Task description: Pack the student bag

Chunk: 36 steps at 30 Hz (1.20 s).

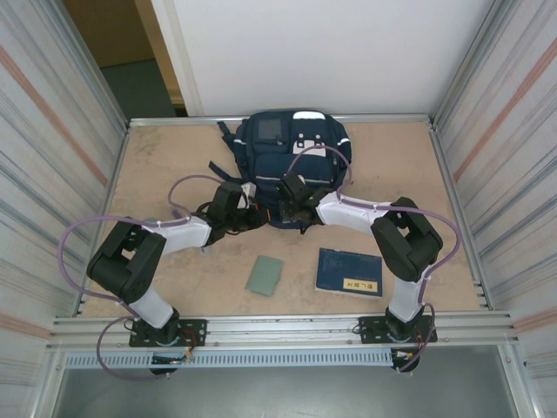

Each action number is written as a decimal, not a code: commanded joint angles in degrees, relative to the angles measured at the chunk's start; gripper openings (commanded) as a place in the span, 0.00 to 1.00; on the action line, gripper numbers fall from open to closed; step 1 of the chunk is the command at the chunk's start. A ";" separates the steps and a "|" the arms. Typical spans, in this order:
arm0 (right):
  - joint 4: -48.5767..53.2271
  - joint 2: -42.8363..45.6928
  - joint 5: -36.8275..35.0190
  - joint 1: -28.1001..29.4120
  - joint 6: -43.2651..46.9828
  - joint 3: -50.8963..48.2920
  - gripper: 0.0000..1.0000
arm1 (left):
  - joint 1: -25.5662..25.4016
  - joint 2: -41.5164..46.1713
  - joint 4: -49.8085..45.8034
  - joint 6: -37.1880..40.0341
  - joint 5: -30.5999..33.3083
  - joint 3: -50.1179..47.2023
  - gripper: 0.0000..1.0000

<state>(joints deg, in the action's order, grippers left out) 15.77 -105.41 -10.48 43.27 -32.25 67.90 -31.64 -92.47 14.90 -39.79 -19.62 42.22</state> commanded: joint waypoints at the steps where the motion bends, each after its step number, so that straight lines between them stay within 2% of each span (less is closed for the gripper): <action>1: 1.48 1.43 2.23 -0.34 -2.62 0.56 0.06 | -1.33 0.79 -0.49 3.21 -2.52 -1.20 0.20; 2: 1.04 2.66 3.64 -0.81 -2.25 0.04 0.06 | -1.37 1.03 -1.14 4.28 -1.67 -1.41 0.29; 5: -0.14 7.09 7.23 -2.62 -1.66 -2.14 0.04 | -1.40 4.77 -6.01 9.14 1.84 -0.90 0.43; 6: -0.29 8.35 8.79 -3.53 -1.74 -2.82 0.00 | -1.48 6.50 -7.28 11.26 2.65 -0.61 0.46; 10: -1.64 14.93 15.81 -7.62 0.47 -6.88 0.00 | -2.86 15.20 -11.37 23.43 10.54 1.55 0.52; 11: -1.50 16.64 16.51 -8.55 1.51 -7.73 0.00 | -3.05 16.24 -11.40 28.44 11.41 2.18 0.55; 13: -0.64 19.62 17.35 -10.27 2.93 -8.89 0.00 | -3.53 17.27 -11.29 41.35 8.74 3.45 0.57; 17: 1.96 23.98 21.32 -14.18 3.48 -9.66 0.00 | -4.66 15.86 -12.32 68.02 2.61 4.46 0.56; 18: 1.90 24.68 22.43 -14.81 3.69 -10.03 0.00 | -4.67 15.02 -11.61 72.07 2.02 4.22 0.56; 20: 2.41 25.40 24.70 -16.07 4.27 -10.15 0.00 | -4.17 12.54 -7.48 74.75 3.53 3.29 0.56; 22: 3.54 25.62 25.97 -16.68 4.72 -10.06 0.00 | -2.87 9.82 -6.56 82.15 -2.22 2.57 0.55; 23: 4.01 25.73 26.66 -16.79 5.10 -10.14 0.00 | -2.87 8.44 -6.15 84.78 -2.45 2.52 0.55; 28: 5.15 24.46 32.04 -16.72 8.47 -11.40 0.36 | -0.89 0.61 -11.00 90.11 -0.15 9.61 0.52; 32: 6.63 19.92 36.72 -15.98 10.25 -9.71 0.47 | -0.66 -1.35 -10.52 91.73 -0.81 11.61 0.52; 36: 5.35 15.08 36.56 -14.75 9.56 -8.20 0.48 | -0.98 -2.50 -10.59 92.67 -1.32 12.61 0.52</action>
<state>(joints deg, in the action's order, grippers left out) 20.01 -87.61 23.51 27.62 -23.86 57.56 -32.36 -94.11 4.23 49.41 -19.14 52.93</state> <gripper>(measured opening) 0.477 0.518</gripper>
